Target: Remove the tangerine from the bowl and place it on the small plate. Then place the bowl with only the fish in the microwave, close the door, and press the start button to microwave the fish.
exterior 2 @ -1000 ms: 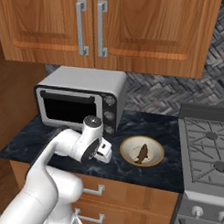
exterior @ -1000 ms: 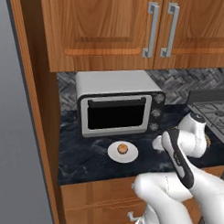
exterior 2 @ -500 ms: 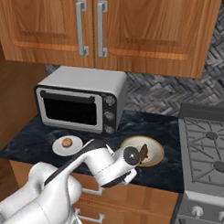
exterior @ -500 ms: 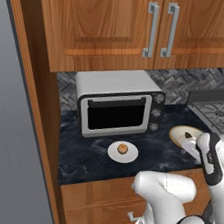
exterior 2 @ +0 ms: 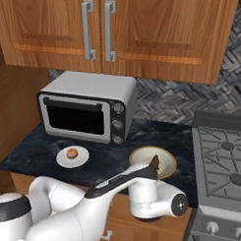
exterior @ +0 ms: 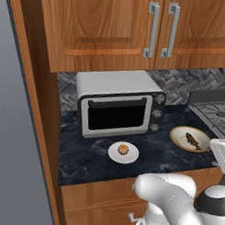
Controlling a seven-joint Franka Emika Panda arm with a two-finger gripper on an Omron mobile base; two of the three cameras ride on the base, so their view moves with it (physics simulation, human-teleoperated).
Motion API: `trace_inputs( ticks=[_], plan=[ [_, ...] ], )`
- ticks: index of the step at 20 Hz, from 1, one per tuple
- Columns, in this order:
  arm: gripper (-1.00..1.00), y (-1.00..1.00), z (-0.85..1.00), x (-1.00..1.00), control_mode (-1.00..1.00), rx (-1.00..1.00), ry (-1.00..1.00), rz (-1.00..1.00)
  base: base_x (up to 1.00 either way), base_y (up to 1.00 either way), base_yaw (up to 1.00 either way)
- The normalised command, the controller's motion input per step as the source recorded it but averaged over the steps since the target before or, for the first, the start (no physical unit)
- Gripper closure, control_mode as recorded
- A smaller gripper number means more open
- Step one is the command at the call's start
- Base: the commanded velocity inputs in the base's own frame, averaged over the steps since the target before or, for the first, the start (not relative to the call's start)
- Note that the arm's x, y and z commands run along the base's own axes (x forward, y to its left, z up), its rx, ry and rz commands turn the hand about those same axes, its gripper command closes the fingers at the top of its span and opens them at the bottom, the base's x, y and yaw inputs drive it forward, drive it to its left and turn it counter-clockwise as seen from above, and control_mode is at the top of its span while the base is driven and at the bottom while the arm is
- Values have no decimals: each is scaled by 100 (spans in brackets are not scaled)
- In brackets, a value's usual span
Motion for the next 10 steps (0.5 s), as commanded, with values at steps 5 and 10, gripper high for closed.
trace_inputs(
  ticks=[5, 10],
  plan=[
    [-100, -83, 8, 30, -100, 27, -1, -9, 0, 0, 0],
    [-100, -14, -13, 64, -100, 20, 0, 0, 0, 0, 0]
  ],
)
